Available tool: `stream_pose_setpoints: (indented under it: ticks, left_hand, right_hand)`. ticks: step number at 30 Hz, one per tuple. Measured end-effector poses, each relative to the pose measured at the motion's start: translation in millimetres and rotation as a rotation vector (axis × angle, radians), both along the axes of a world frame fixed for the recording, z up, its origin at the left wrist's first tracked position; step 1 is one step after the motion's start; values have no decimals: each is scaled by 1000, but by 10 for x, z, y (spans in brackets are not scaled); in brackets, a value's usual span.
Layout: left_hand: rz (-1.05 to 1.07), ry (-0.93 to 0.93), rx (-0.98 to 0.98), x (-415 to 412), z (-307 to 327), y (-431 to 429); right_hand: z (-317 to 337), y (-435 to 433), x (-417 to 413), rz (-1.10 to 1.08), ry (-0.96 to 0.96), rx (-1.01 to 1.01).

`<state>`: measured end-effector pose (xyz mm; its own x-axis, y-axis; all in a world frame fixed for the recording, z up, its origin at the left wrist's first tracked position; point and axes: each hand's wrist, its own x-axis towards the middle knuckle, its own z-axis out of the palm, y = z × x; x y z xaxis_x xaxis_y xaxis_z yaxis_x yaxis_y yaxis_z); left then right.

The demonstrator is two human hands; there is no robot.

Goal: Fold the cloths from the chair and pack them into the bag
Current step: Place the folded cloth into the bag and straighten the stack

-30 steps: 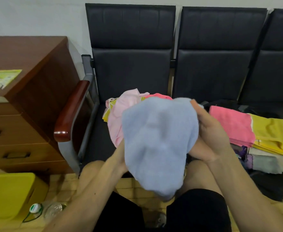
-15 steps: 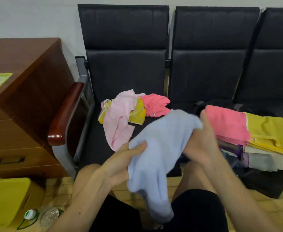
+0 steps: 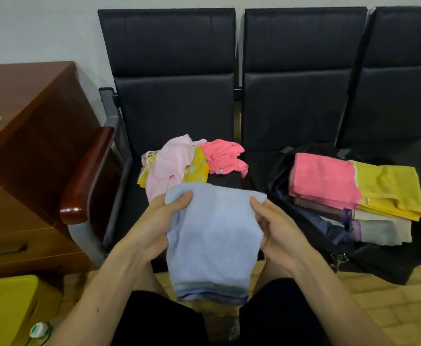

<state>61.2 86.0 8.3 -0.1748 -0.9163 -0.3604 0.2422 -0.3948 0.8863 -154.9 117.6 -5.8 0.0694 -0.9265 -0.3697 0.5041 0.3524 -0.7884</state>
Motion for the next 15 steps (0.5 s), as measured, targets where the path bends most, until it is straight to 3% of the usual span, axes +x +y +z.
stream_pose_setpoints:
  ticks: [5, 10, 15]
  left_hand:
    - [-71, -42, -81, 100, 22, -12]
    - [-36, -74, -191, 139, 221, -66]
    - [0, -274, -302, 209, 348, -138]
  right_hand:
    - [194, -119, -97, -61, 441, -169]
    - [498, -167, -145, 100, 408, -268]
    - [643, -249, -153, 44, 630, -320]
